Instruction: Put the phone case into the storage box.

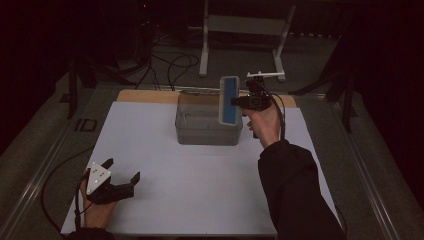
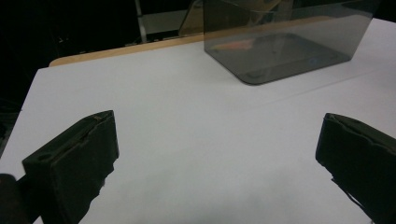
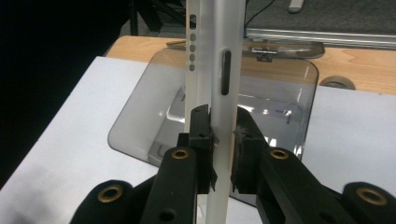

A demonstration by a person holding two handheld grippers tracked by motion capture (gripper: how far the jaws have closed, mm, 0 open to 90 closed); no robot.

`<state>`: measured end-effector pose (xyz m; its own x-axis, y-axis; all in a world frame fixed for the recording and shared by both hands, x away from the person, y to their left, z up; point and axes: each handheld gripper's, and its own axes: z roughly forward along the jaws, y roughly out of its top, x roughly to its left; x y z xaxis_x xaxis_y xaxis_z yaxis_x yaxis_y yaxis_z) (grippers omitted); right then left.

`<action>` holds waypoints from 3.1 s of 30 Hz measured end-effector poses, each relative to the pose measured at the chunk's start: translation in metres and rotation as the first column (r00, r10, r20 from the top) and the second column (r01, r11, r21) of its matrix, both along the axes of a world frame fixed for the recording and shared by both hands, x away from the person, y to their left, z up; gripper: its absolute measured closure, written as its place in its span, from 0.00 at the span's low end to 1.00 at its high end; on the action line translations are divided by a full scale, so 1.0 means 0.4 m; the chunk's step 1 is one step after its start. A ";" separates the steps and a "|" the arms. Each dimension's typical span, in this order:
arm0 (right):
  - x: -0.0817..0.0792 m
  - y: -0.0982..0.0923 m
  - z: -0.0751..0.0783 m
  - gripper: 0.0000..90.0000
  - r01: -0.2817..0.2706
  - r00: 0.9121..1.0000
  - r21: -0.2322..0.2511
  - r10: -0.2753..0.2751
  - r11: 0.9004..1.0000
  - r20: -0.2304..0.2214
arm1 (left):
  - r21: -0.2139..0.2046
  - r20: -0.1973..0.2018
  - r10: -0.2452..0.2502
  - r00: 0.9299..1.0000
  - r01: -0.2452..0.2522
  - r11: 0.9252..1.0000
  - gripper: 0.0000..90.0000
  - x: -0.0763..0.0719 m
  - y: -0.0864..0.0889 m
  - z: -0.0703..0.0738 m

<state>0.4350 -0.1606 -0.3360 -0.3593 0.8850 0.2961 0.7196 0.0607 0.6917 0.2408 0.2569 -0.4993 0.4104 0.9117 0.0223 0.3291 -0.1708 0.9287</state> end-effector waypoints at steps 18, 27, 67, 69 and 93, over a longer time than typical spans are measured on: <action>0.032 -0.003 -0.005 0.91 0.057 0.998 -0.066 -0.058 0.996 -0.026 | -0.003 0.003 0.000 1.000 0.000 1.000 0.00 -0.001 -0.001 0.000; 0.047 -0.001 -0.007 0.91 0.076 0.996 -0.087 -0.080 0.993 -0.039 | -0.003 0.004 0.001 1.000 -0.001 1.000 0.00 -0.001 -0.001 0.000; 0.110 0.003 -0.038 0.91 0.128 0.982 -0.135 -0.144 0.982 -0.118 | -0.006 0.007 -0.004 1.000 0.004 1.000 0.00 -0.002 -0.002 0.001; 0.112 0.003 -0.040 0.91 0.129 0.981 -0.138 -0.146 0.982 -0.124 | -0.004 0.006 -0.002 1.000 0.002 1.000 0.00 -0.002 -0.002 0.001; 0.125 0.003 -0.069 0.90 0.139 0.977 -0.166 -0.162 0.976 -0.137 | -0.006 0.007 -0.002 1.000 0.002 1.000 0.00 -0.003 -0.002 0.001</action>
<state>0.4851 -0.1593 -0.3636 -0.1804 0.9647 0.1919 0.8230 0.0412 0.5666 0.2397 0.2561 -0.4988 0.4121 0.9109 0.0198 0.3223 -0.1660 0.9319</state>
